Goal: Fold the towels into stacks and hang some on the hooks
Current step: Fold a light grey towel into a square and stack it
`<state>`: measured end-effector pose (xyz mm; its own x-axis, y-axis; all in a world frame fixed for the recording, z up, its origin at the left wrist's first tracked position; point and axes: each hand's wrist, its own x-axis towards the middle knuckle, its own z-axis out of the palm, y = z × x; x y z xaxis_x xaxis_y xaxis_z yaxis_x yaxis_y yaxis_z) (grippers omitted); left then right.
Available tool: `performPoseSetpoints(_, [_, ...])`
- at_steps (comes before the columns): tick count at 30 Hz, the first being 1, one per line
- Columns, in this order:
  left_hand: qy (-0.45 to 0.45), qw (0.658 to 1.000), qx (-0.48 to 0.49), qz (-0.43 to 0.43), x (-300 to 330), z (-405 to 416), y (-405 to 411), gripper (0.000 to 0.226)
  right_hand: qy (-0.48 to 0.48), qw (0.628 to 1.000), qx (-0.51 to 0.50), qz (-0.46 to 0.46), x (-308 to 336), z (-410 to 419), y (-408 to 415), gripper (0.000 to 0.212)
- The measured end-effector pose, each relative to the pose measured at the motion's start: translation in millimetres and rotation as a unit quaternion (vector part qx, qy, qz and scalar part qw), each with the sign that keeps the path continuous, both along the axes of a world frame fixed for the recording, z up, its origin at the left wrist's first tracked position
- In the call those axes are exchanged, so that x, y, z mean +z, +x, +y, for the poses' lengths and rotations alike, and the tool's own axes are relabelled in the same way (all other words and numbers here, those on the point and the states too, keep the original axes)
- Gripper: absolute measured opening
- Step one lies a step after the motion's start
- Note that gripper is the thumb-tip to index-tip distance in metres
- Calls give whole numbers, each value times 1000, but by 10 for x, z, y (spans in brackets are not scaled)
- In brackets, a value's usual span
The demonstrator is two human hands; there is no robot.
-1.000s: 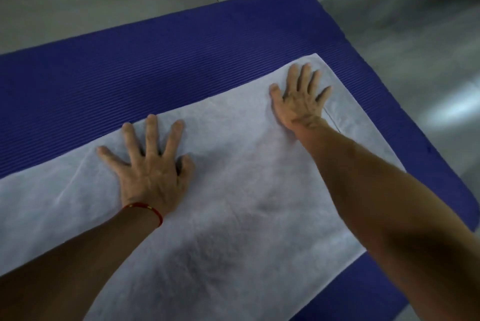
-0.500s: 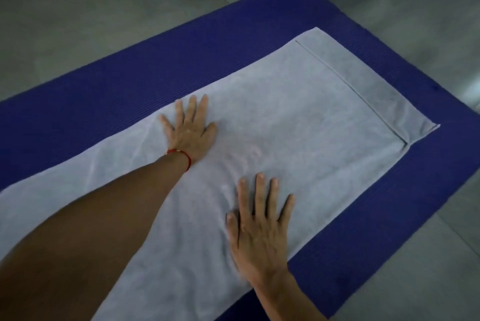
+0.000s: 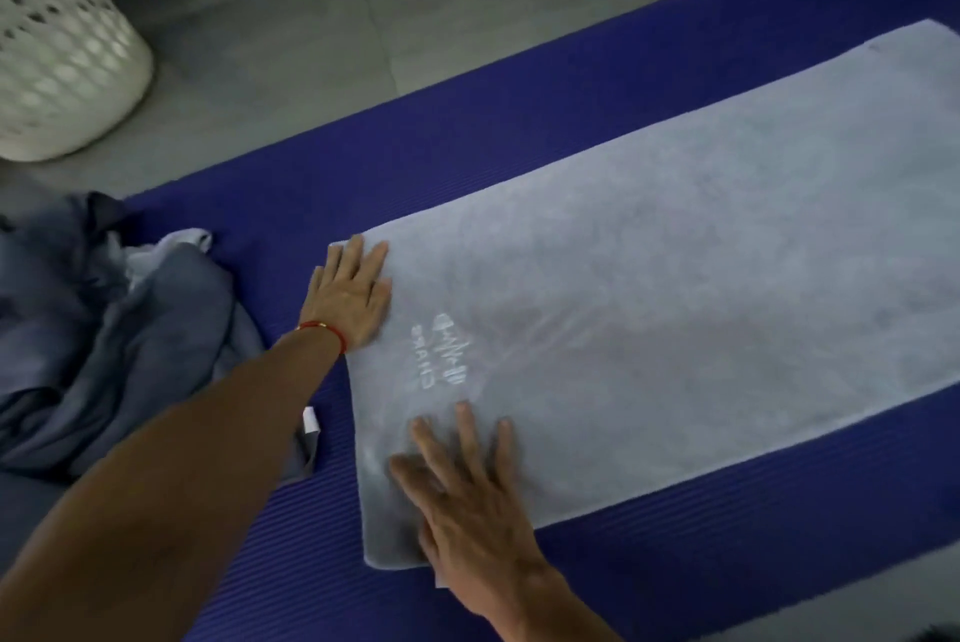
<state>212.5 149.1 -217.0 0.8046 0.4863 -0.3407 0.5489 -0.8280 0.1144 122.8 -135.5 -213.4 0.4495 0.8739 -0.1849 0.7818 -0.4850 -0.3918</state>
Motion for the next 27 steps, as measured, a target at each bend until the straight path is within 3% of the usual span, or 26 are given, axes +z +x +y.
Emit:
performPoseSetpoints(3, [-59, 994, 89, 13, 137, 235, 18, 66, 28, 996, 85, -3, 50, 15, -266, 59])
performPoseSetpoints(5, [-106, 990, 94, -13, 198, 310, 60, 72, 37, 992, 116, -13, 68, -46, -377, 58])
performPoseSetpoints(10, [-191, 960, 168, -117, 292, 374, 171, 42, 46, 983, 174, -17, -2, -212, -448, 52])
performPoseSetpoints(14, [-179, 958, 178, -134, 371, 354, 172, 38, 51, 978, 191, -70, -12, -278, -379, 50])
performPoseSetpoints(16, [-156, 962, 156, -160, 465, 319, 176, 38, 109, 983, 138, -46, 23, -314, -298, 48])
performPoseSetpoints(17, [-153, 962, 143, -176, 515, 304, 186, 36, 161, 984, 79, 14, 78, -346, -216, 42])
performPoseSetpoints(20, [-193, 951, 109, -215, 701, 233, 295, 35, 294, 930, -156, 159, 327, -536, 268, 16])
performPoseSetpoints(23, [-196, 959, 41, -199, 939, 19, 504, 43, 355, 862, -331, 146, 575, -890, 1011, 4])
performPoseSetpoints(27, [-69, 973, -99, -198, 1156, -301, 937, 24, 389, 801, -440, 118, 791, -1481, 1917, 5])
